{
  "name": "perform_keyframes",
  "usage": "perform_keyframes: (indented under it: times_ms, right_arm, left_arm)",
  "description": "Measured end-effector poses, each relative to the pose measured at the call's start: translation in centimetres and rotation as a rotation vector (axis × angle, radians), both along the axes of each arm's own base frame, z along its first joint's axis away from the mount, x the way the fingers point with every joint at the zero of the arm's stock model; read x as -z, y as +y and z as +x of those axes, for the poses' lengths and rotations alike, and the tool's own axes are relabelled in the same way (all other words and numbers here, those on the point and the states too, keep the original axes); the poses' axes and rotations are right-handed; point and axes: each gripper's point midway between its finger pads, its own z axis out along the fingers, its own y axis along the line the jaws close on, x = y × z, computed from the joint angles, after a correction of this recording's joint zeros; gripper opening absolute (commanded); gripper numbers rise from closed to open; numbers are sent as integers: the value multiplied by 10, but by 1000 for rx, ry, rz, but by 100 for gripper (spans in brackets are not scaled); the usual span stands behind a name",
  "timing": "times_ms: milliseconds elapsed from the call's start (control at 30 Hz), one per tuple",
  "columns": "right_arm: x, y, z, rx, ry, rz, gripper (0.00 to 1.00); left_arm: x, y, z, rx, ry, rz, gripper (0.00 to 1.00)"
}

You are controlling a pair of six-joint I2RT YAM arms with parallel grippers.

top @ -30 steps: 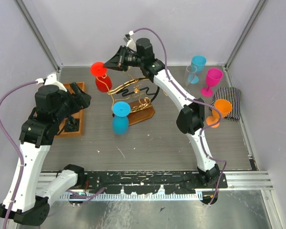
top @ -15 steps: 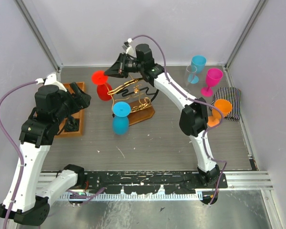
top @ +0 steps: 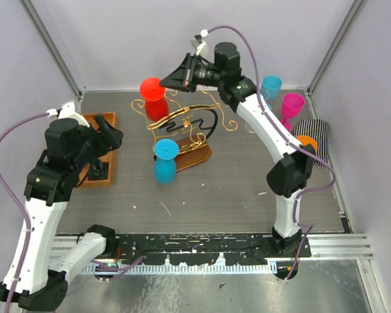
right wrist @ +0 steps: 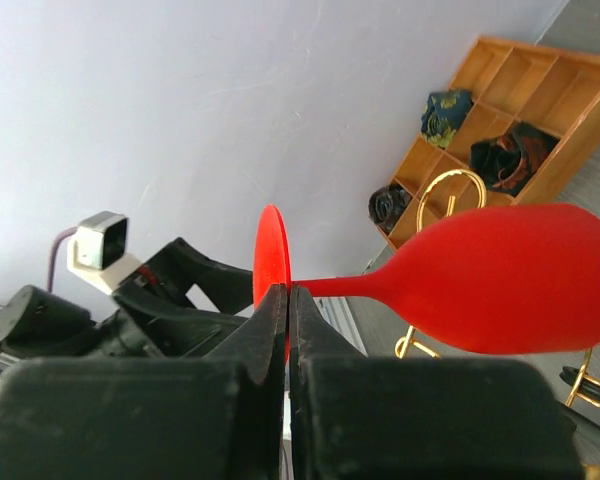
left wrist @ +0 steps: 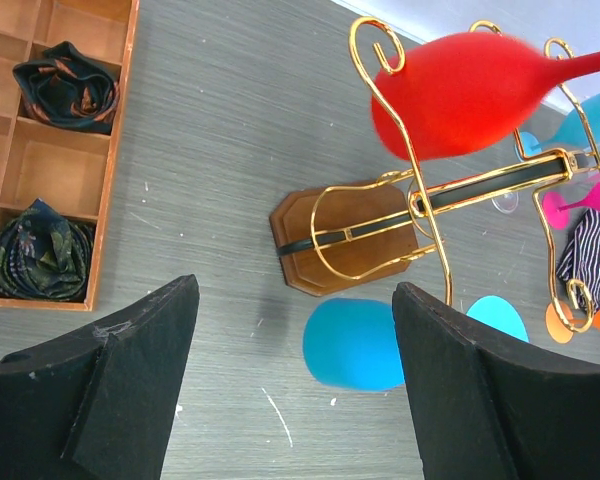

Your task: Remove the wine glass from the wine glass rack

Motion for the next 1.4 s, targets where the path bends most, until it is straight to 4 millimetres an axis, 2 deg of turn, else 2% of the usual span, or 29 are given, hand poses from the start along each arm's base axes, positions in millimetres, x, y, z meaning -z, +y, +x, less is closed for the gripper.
perform_keyframes:
  times_ms: [167, 433, 567, 700, 767, 900, 1000, 1100, 1233, 1400]
  right_arm:
    - [-30, -31, 2, 37, -53, 27, 1]
    - [-45, -61, 9, 61, -69, 49, 1]
    - [-61, -83, 8, 89, -97, 61, 1]
    - [-85, -126, 6, 171, -166, 56, 1]
    - [-95, -153, 3, 234, -210, 29, 1]
    - [-104, -209, -3, 416, -294, -84, 1]
    - [-95, -242, -9, 571, -331, -230, 1]
    - [-77, -269, -20, 697, -350, -388, 1]
    - [-40, -310, -30, 837, -315, -619, 1]
    - [10, -357, -30, 959, -239, -891, 1]
  left_arm:
    - [2, 0, 0, 0, 7, -3, 85]
    - [6, -2, 1, 1, 20, -11, 85]
    - [6, -2, 1, 1, 22, -13, 85]
    - [6, -3, 1, 3, 23, -17, 85]
    - [6, -4, 1, 6, 25, -18, 85]
    - [7, -5, 2, 14, 29, -21, 85]
    - [7, -7, 1, 21, 30, -24, 85]
    - [7, -8, 1, 30, 31, -28, 85]
    - [7, -11, 0, 40, 33, -36, 85]
    - [7, -13, 0, 52, 35, -47, 85]
